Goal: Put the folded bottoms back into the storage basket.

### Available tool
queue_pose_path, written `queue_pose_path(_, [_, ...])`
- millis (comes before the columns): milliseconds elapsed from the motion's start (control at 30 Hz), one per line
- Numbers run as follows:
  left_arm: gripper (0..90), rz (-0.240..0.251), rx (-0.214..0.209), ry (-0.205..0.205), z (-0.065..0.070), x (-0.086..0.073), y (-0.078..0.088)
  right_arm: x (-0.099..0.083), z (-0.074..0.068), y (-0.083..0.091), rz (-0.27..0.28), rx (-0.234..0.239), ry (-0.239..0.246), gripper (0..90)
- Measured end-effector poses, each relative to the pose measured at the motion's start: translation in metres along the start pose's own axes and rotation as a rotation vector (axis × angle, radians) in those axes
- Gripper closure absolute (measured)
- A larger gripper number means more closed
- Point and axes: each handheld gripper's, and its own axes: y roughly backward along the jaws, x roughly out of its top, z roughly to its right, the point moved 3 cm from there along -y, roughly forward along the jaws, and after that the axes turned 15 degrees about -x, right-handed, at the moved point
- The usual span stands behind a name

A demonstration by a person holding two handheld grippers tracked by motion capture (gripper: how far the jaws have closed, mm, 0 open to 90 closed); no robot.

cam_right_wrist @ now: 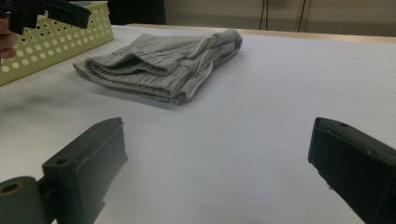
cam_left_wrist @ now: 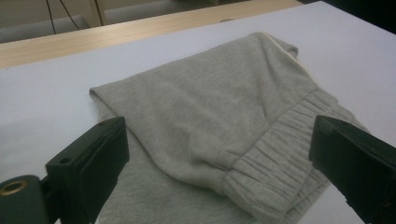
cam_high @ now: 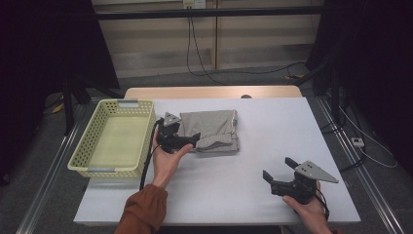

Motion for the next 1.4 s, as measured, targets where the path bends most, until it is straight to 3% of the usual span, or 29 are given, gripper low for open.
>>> queue_pose_path(67, [5.9,0.003,0.015,-0.025,0.000,0.003,-0.002,0.000,0.001,0.000,-0.001,-0.004,-0.006,3.8])
queue_pose_path(333, [6.5,-0.031,0.026,-0.035,-0.010,0.012,-0.018,-0.001,0.000,-0.001,-0.003,-0.005,-0.002,3.8])
queue_pose_path(467, [6.7,-0.048,0.036,0.003,-0.021,0.012,-0.026,-0.001,0.000,-0.001,-0.003,-0.003,-0.007,3.8])
queue_pose_path(567, [7.3,-0.066,0.056,-0.003,-0.026,0.013,-0.032,-0.001,-0.001,-0.001,-0.006,0.004,-0.003,3.8])
queue_pose_path(767, [6.8,-0.091,0.081,0.033,-0.041,0.013,-0.041,-0.001,0.000,-0.001,-0.011,0.009,-0.002,3.8])
queue_pose_path(867, [6.2,-0.098,0.051,0.061,-0.041,0.012,-0.045,-0.002,-0.001,-0.002,-0.019,0.015,0.001,3.8])
queue_pose_path(900, [6.7,-0.096,0.059,0.064,-0.042,0.011,-0.045,-0.002,-0.001,-0.002,-0.026,0.018,-0.003,3.7])
queue_pose_path(1067, [6.5,-0.122,0.079,0.063,-0.048,0.006,-0.051,-0.002,0.000,-0.002,-0.026,0.014,-0.004,3.7])
queue_pose_path(1167, [6.6,-0.143,0.124,0.043,-0.052,0.002,-0.056,-0.002,0.000,-0.003,-0.026,0.012,-0.002,3.7])
queue_pose_path(1400, [4.7,-0.210,0.140,0.087,-0.064,-0.012,-0.066,-0.003,-0.001,-0.003,-0.031,0.011,0.001,3.9])
